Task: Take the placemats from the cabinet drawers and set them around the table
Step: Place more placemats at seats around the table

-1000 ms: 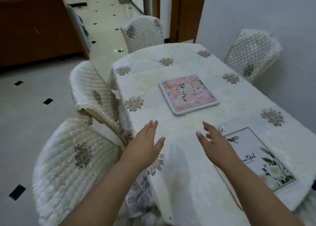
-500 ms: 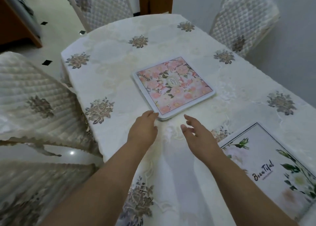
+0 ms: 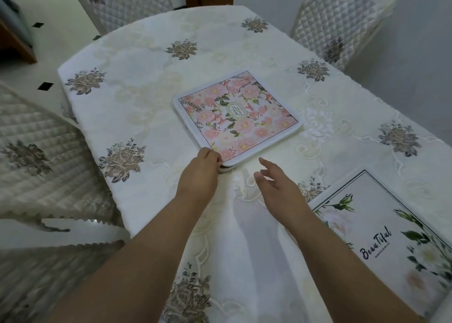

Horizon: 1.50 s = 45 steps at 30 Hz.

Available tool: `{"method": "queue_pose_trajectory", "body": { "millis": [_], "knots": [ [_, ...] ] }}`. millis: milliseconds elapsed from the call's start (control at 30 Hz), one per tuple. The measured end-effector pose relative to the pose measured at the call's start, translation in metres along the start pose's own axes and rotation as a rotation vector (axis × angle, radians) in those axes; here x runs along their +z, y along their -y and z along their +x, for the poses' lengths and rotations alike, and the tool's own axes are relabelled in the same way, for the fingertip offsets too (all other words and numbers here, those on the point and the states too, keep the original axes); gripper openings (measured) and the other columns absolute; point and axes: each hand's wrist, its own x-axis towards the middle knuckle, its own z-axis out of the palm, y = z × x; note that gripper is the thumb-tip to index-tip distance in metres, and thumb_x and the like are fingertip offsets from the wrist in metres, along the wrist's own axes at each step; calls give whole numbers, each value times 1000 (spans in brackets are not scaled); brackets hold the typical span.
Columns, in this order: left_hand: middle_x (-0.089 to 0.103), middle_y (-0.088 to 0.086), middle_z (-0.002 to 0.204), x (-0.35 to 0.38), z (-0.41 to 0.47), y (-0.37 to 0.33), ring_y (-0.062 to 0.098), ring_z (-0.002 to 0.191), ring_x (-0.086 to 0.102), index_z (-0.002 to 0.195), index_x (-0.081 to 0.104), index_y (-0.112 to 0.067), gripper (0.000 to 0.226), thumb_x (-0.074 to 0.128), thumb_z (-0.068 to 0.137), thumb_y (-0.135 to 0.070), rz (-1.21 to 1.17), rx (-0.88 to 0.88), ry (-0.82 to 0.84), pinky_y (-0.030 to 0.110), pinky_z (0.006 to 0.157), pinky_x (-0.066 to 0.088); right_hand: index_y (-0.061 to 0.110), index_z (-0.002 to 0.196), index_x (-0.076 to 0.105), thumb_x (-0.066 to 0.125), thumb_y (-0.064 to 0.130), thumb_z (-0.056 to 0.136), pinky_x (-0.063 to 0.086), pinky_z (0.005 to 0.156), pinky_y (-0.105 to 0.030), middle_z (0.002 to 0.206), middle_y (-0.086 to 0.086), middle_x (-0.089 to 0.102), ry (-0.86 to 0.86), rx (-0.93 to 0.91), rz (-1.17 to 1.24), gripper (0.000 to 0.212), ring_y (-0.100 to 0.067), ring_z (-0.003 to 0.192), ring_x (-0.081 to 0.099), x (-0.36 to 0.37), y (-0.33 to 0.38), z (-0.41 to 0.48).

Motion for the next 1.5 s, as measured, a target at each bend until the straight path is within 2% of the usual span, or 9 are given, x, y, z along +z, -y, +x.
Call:
{"method": "queue_pose_trajectory", "body": {
  "millis": [300,500,700,933,1033,1100,1167,1267,1500],
  "knots": [
    [57,-6,104,-4,-97,-76,14,81,57,103,60,-21,5,57,99,-21,-147,134,-75,34,59,50,66,127,52,65,55,91,43,98,-36,138,19,48,-10,105,452,41,-7,129,44,-1,-5,-3],
    [63,-12,124,-5,-101,-58,18,114,55,116,69,-32,23,60,96,-37,-232,129,5,39,96,47,43,151,39,63,17,97,26,100,-15,156,18,36,-103,69,279,64,-1,141,30,-5,-21,-14],
    [15,-1,168,-32,-60,-6,26,152,18,150,30,-56,58,49,95,-63,-256,-277,250,50,119,21,50,146,43,59,4,97,27,81,12,144,35,36,-112,-100,206,69,26,124,32,-49,-27,-54],
    [61,-14,131,-49,-77,-18,15,118,61,130,43,-74,59,60,74,-83,-730,-360,314,47,102,48,61,131,54,61,-2,94,43,96,-19,131,45,51,-67,-94,252,74,21,116,49,-120,-51,-106],
    [58,-7,128,-50,-92,-30,15,120,56,126,53,-67,59,70,70,-76,-931,-404,384,48,101,47,53,132,59,59,-9,94,46,62,-18,140,16,57,-55,-66,396,73,1,78,66,-137,-58,-124],
    [53,-14,134,-51,-104,-40,8,124,52,126,57,-62,60,72,69,-72,-993,-392,459,47,106,41,47,133,62,59,-11,93,45,86,-31,140,19,59,-25,-63,470,71,-23,90,72,-145,-58,-134],
    [51,-17,142,-54,-114,-50,6,125,55,129,60,-55,63,80,70,-63,-1087,-367,487,41,110,42,45,133,62,60,-11,92,52,61,-30,140,22,58,17,-88,515,69,-29,75,64,-150,-56,-144],
    [59,0,143,-63,-126,-60,21,124,63,134,62,-41,55,81,83,-32,-1269,-383,484,42,103,52,42,135,62,58,-11,93,41,62,-31,140,23,58,58,-91,551,68,-27,87,41,-157,-52,-158],
    [63,-8,137,-118,-165,-80,16,114,69,133,62,-46,50,69,93,-19,-1160,-252,220,35,87,60,46,136,59,66,-7,89,56,81,-23,142,20,56,62,-126,465,71,-4,113,65,-170,-25,-194]
  ]
}}
